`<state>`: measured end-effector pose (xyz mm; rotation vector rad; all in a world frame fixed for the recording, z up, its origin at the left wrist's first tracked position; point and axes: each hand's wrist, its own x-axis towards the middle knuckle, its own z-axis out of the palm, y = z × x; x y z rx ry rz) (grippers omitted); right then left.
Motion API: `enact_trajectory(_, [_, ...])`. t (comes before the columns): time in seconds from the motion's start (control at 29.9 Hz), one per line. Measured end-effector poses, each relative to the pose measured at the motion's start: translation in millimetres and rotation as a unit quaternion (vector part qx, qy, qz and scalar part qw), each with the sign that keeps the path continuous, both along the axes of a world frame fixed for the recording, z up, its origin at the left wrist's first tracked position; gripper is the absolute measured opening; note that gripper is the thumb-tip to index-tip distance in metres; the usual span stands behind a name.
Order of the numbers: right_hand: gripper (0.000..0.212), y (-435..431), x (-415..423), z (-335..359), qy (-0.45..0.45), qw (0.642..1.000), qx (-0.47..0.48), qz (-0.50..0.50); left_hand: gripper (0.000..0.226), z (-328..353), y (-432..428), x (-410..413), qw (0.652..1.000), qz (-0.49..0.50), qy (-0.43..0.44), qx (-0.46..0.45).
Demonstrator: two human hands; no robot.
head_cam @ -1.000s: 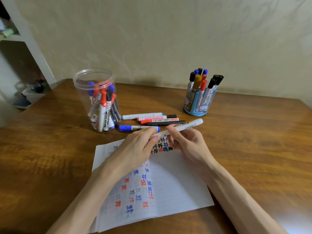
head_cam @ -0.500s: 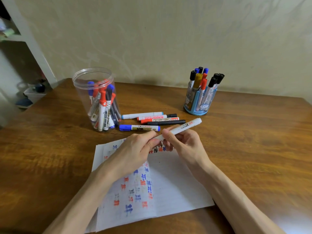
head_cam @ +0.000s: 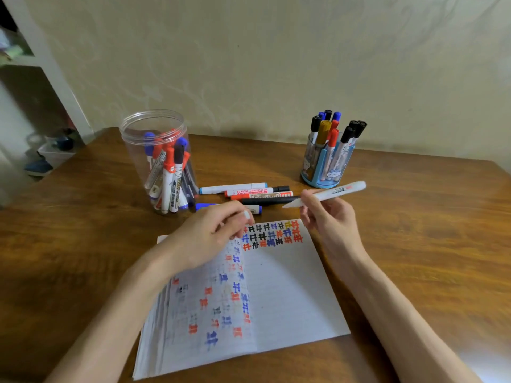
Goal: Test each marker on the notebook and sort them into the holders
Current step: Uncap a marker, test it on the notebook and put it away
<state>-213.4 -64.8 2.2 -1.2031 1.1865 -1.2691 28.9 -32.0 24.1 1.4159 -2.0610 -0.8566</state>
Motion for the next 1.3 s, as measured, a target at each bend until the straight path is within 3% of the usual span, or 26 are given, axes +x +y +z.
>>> enact_trajectory(0.2, [0.013,1.3,-2.5,-5.7,0.025,0.999,0.020,-0.039,0.017,-16.5,-5.0,3.8,0.996,0.051,-0.069,-0.006])
enact_trajectory(0.33, [0.018,-1.2,-6.4,-3.9,0.023,0.996,0.034,-0.081,0.018,-28.2,-6.0,13.2,0.997,0.054,-0.047,0.026])
enact_trajectory(0.8, [0.014,34.8,47.8,-5.1,0.150,0.983,-0.042,0.096,0.019,-36.8,0.0,23.2,0.995,0.069,-0.043,-0.053])
enact_trajectory(0.9, [0.016,36.3,52.9,-13.2,0.205,0.974,-0.062,0.076,0.019,-37.1,-0.3,23.4,0.995,0.069,-0.049,-0.057])
enact_trajectory(1.3, [0.016,35.0,51.5,-19.2,0.231,0.967,-0.088,0.067,0.015,-39.9,-2.6,21.3,0.993,0.070,-0.069,-0.067])
